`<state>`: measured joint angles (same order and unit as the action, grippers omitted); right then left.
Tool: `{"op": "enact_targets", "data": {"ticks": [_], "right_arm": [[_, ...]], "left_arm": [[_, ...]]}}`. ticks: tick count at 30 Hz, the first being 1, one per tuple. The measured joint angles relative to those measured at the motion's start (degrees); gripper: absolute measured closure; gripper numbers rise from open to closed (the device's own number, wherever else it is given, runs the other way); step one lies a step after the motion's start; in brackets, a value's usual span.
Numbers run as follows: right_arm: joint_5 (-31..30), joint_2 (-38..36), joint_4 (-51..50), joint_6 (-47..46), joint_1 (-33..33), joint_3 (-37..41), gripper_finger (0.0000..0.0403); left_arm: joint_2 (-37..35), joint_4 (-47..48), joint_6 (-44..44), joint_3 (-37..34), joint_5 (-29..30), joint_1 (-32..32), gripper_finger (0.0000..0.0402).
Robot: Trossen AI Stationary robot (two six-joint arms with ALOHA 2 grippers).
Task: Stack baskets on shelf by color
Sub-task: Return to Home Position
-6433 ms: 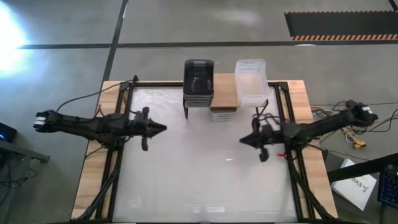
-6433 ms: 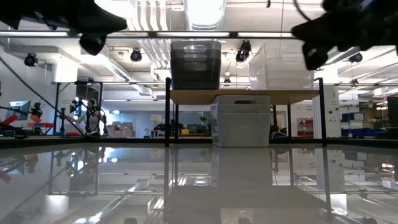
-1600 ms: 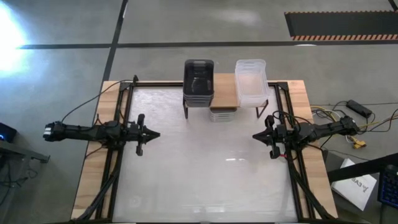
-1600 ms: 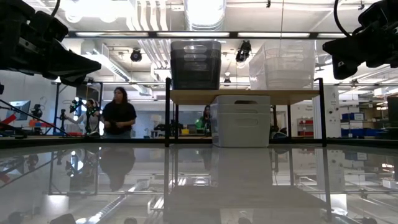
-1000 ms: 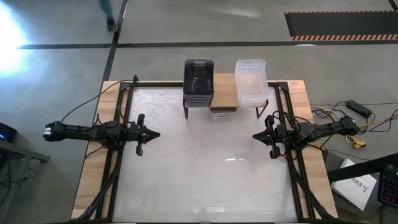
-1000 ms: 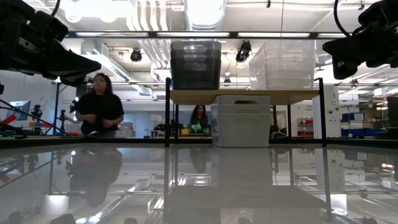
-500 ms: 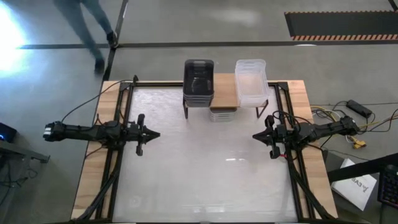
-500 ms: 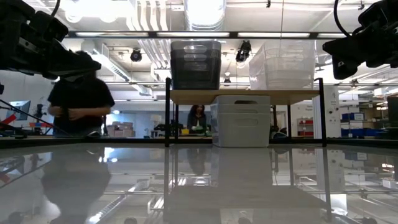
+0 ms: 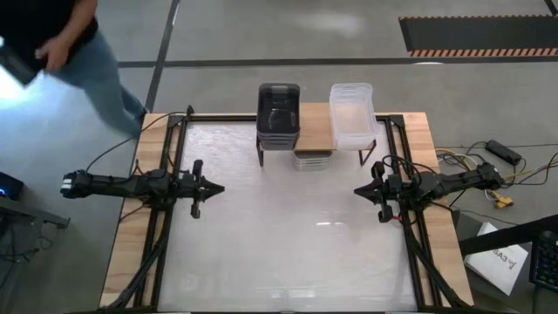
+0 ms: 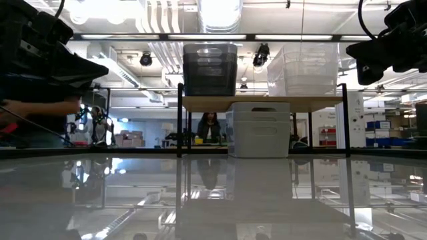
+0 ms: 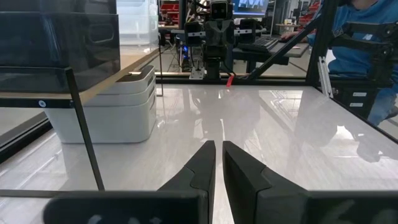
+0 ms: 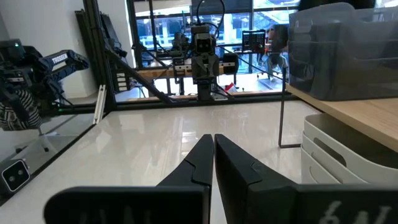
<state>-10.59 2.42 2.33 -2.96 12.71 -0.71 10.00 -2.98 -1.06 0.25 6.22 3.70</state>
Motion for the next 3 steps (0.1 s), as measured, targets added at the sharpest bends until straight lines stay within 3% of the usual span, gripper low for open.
{"op": "enact_targets", "data": {"ticks": [3], "right_arm": [[0.0, 0.0, 0.0, 0.0, 0.0, 0.0, 0.0394]], "left_arm": [[0.0, 0.0, 0.0, 0.0, 0.0, 0.0, 0.0387]]}}
